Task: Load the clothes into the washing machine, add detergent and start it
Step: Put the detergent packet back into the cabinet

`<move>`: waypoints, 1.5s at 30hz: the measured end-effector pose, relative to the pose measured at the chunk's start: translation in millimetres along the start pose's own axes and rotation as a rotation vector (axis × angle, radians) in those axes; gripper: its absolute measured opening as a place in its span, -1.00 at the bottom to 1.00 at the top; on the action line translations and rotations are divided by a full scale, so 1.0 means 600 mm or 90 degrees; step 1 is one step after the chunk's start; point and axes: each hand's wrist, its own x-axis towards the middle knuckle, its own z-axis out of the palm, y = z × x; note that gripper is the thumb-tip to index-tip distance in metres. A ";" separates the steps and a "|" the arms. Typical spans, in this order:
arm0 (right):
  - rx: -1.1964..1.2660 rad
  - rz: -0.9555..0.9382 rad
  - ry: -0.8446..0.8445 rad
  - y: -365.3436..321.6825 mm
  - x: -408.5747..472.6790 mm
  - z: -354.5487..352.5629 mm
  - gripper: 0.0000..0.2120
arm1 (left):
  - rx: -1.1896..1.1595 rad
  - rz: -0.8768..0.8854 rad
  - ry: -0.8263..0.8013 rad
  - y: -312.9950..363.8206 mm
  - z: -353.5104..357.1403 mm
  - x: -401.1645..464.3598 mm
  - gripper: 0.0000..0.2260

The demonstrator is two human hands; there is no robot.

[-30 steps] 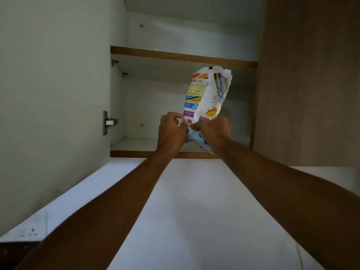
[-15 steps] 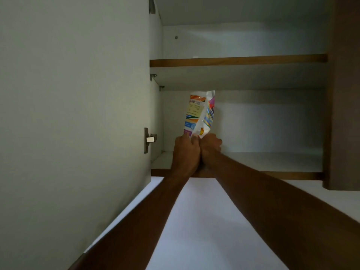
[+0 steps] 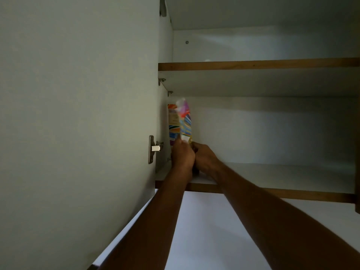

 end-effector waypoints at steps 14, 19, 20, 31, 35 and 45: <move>0.111 0.079 0.067 0.009 -0.002 -0.006 -0.88 | -0.029 -0.121 0.138 0.004 -0.010 -0.005 -0.65; 0.040 0.135 0.132 0.019 0.015 -0.008 -0.80 | 0.332 -0.024 0.181 0.003 -0.005 -0.031 -0.29; 0.042 0.139 0.136 0.019 0.016 -0.007 -0.79 | 0.377 -0.016 0.179 0.005 -0.003 -0.035 -0.25; -0.109 0.200 0.066 0.010 0.006 -0.012 -0.75 | 0.422 0.032 0.168 0.004 -0.005 -0.048 -0.14; -0.128 0.164 -0.064 0.010 -0.010 -0.035 -0.90 | 0.370 0.042 0.163 0.005 -0.012 -0.055 -0.19; -0.410 -0.172 0.168 0.007 -0.058 -0.058 -0.75 | 0.377 0.223 0.187 0.002 0.000 -0.069 -0.48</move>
